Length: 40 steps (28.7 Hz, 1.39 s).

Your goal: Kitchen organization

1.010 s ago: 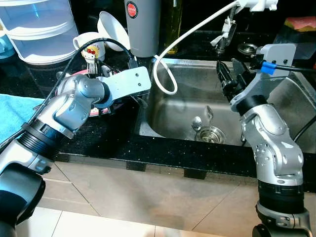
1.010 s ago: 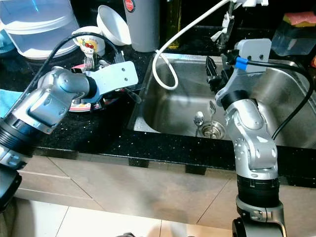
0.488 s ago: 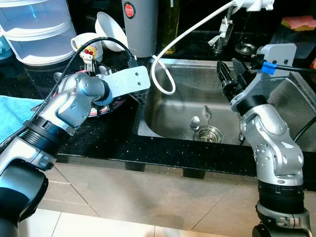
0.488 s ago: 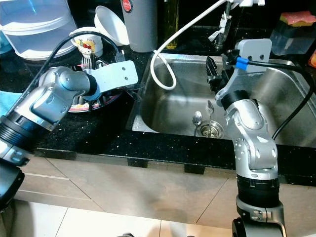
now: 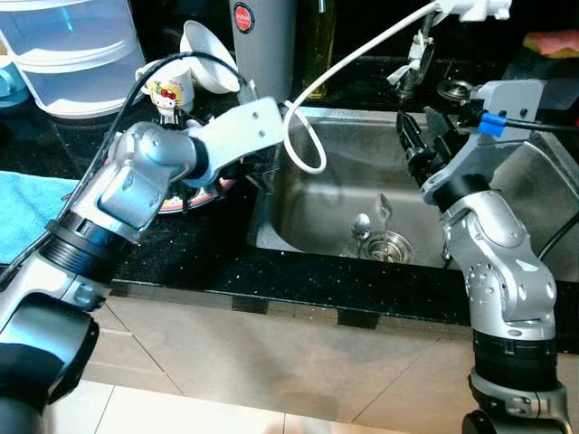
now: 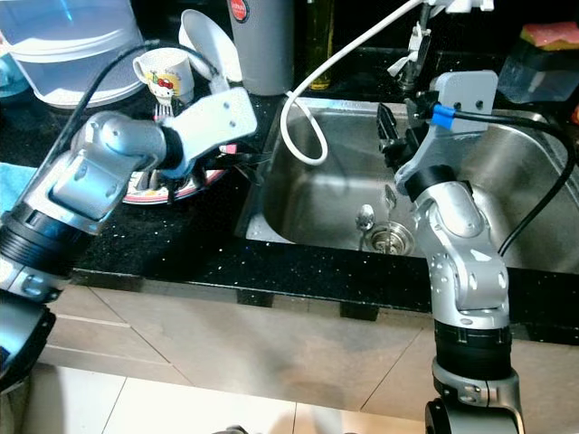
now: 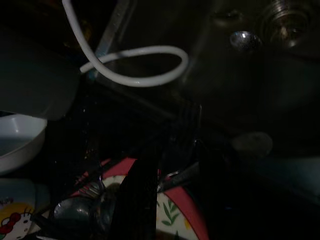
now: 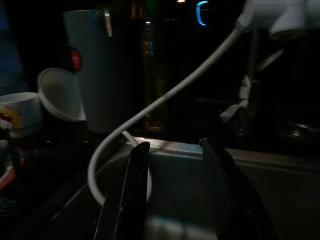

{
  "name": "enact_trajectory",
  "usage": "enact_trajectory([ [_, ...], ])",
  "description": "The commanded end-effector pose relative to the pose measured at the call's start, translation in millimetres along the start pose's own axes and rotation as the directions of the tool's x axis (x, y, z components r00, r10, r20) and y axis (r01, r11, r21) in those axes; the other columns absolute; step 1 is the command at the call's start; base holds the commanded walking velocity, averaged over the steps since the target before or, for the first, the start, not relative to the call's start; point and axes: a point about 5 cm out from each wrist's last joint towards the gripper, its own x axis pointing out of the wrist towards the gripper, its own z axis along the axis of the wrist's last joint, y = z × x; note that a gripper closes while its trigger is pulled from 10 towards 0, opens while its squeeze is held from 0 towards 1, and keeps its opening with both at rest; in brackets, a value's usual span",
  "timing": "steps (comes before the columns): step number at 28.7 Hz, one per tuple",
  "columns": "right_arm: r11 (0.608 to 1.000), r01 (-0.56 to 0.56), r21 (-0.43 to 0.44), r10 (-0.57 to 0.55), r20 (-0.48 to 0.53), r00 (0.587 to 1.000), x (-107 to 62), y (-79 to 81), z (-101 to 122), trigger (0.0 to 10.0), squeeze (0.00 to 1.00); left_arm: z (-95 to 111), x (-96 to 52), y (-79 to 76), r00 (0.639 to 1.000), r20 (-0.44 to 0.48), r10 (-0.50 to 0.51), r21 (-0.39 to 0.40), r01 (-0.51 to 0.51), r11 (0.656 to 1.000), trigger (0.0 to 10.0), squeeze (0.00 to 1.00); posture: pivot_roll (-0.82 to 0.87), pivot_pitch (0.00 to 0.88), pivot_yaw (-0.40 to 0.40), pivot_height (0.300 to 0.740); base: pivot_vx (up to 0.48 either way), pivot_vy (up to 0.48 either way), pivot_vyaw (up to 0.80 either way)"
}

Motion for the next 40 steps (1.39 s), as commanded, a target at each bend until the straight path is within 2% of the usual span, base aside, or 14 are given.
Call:
enact_trajectory([
  [1,1.0,0.01,0.005,-0.01,-0.001,1.0,-0.2,-1.3,-1.4,10.0,0.0,2.8,0.2,3.7,1.0,0.011,0.009,-0.033,-0.009,0.999,10.0,0.0,0.05,0.11,0.049,0.74,0.0,0.0,0.0],
  [3,1.0,0.011,0.006,-0.011,0.0,1.0,-0.2,-1.4,-1.4,10.0,0.0,-1.1,1.9,4.6,1.0,-0.018,0.026,-0.017,-0.026,1.0,10.0,0.0,0.05,0.11,0.049,0.74,0.0,0.0,0.0],
  [5,1.0,0.014,0.004,-0.014,-0.002,1.0,-0.4,-2.0,-1.7,10.0,0.0,-14.3,9.0,5.6,0.994,-0.09,0.064,0.008,-0.064,0.998,10.0,0.0,0.05,0.111,0.047,0.74,0.0,0.0,0.0],
  [7,1.0,0.013,0.005,-0.013,-0.002,1.0,0.2,-1.9,-1.6,10.0,0.0,-20.2,16.6,2.4,0.993,-0.099,0.056,-0.02,-0.058,0.998,10.0,0.0,0.05,0.111,0.045,0.74,0.0,0.0,0.0],
  [9,1.0,0.013,0.004,-0.013,-0.002,1.0,0.3,-1.9,-1.6,10.0,0.0,-21.4,18.0,1.9,0.993,-0.103,0.055,-0.025,-0.058,0.998,10.0,0.0,0.05,0.111,0.045,0.74,0.0,0.0,0.0],
  [12,1.0,0.014,0.002,-0.014,0.002,1.0,0.3,-2.1,0.0,10.0,0.0,-29.2,25.4,5.9,0.987,-0.14,0.075,-0.036,-0.081,0.996,10.0,0.0,0.03,0.111,0.049,0.74,0.0,0.0,0.0],
  [16,1.0,0.019,-0.001,-0.019,0.0,1.0,-1.3,-3.7,-0.1,10.0,0.0,-34.1,25.6,11.3,0.981,-0.166,0.105,-0.016,-0.109,0.994,10.0,0.0,0.03,0.111,0.05,0.74,0.0,0.0,0.0],
  [23,1.0,0.019,0.001,-0.019,-0.002,1.0,-2.0,-3.2,-0.9,10.0,0.0,-34.5,23.7,15.9,0.98,-0.155,0.121,-0.035,-0.127,0.991,10.0,0.0,0.04,0.115,0.046,0.74,0.0,0.0,0.0],
  [24,1.0,0.014,0.004,-0.014,-0.001,1.0,-0.9,-2.0,-0.8,10.0,0.0,-39.1,23.8,14.2,0.98,-0.171,0.102,-0.038,-0.11,0.993,9.6,0.0,0.04,0.116,0.044,0.74,0.0,0.0,0.0],
  [30,1.0,0.012,0.005,-0.012,-0.001,1.0,0.0,-1.7,-0.5,10.0,0.0,-50.0,24.7,10.0,0.973,-0.216,0.078,-0.035,-0.088,0.996,9.6,0.0,0.04,0.116,0.043,0.74,0.0,0.0,0.0],
  [32,1.0,0.012,0.005,-0.012,-0.002,1.0,-0.2,-1.7,-0.5,10.0,0.0,-50.3,24.8,9.9,0.973,-0.217,0.077,-0.033,-0.086,0.996,9.6,0.0,0.04,0.117,0.043,0.74,0.0,0.0,0.0],
  [36,1.0,0.014,0.003,-0.014,-0.003,1.0,-0.9,-2.4,-0.6,10.0,0.0,-34.2,22.8,14.7,0.989,-0.123,0.081,-0.091,-0.092,0.992,9.7,0.0,0.04,0.116,0.042,0.74,0.0,0.0,0.0],
  [40,1.0,0.013,0.004,-0.013,-0.003,1.0,-0.6,-2.3,-0.6,10.0,0.0,-28.6,21.3,16.4,0.993,-0.086,0.075,-0.114,-0.084,0.99,9.7,0.0,0.04,0.116,0.043,0.74,0.0,0.0,0.0],
])
